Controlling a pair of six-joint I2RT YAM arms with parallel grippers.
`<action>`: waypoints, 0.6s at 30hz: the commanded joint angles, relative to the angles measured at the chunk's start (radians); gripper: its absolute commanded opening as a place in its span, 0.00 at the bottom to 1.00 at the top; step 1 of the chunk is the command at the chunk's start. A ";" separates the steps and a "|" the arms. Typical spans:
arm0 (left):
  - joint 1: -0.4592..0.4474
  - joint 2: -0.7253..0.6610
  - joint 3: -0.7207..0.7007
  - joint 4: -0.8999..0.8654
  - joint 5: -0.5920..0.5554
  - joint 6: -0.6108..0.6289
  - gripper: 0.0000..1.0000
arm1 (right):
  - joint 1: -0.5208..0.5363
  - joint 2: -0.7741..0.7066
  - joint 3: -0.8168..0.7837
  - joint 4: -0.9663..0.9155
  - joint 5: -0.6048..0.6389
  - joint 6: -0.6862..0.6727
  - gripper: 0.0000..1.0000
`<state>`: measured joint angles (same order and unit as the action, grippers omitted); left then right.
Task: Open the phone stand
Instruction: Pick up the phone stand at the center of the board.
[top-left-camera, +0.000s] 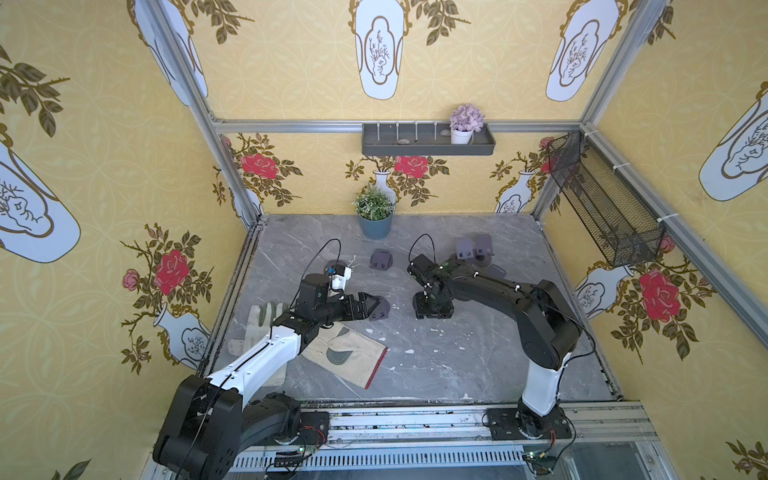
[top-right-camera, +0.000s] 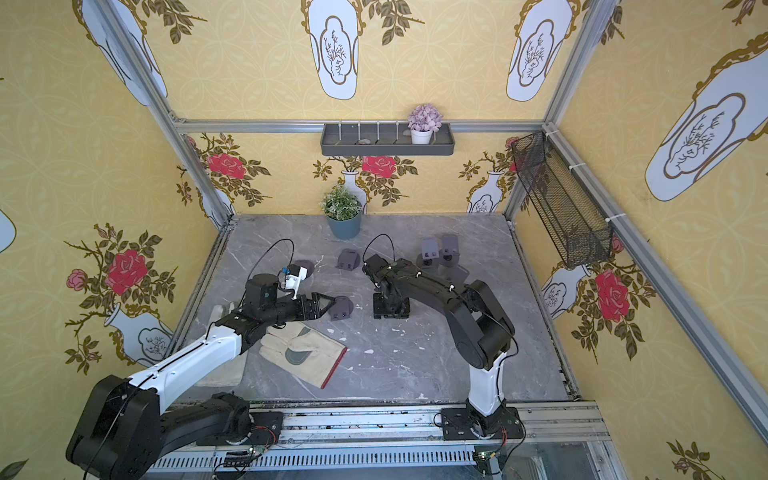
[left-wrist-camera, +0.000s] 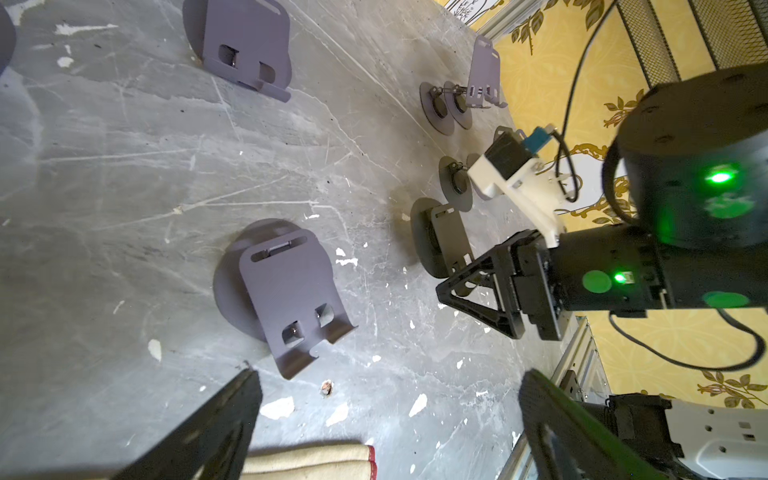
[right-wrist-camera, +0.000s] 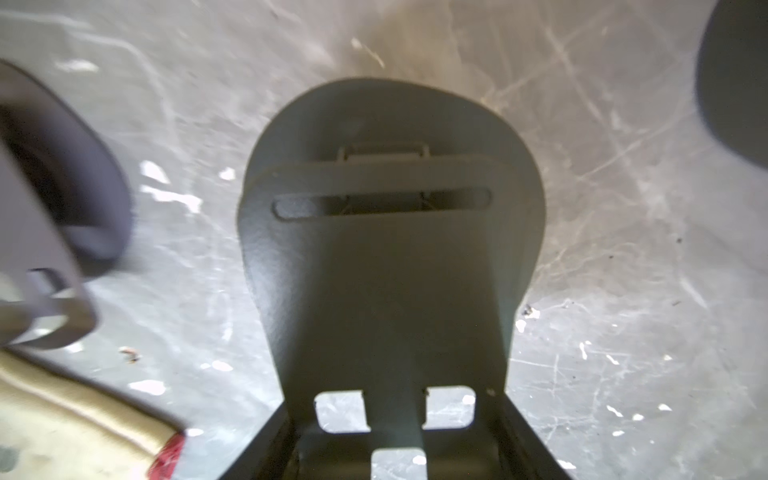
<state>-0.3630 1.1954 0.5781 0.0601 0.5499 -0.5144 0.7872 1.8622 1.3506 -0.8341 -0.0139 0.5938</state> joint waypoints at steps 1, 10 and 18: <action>-0.001 0.037 0.026 0.014 0.015 0.011 0.99 | 0.002 -0.031 0.013 0.012 0.021 -0.019 0.52; -0.001 0.200 0.072 0.199 0.155 -0.100 0.93 | 0.006 -0.124 -0.030 0.148 -0.019 -0.045 0.53; -0.002 0.336 0.146 0.299 0.240 -0.160 0.69 | 0.018 -0.179 -0.045 0.226 -0.037 -0.063 0.53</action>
<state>-0.3630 1.5017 0.7094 0.2810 0.7364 -0.6460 0.8005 1.6955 1.3041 -0.6712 -0.0448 0.5461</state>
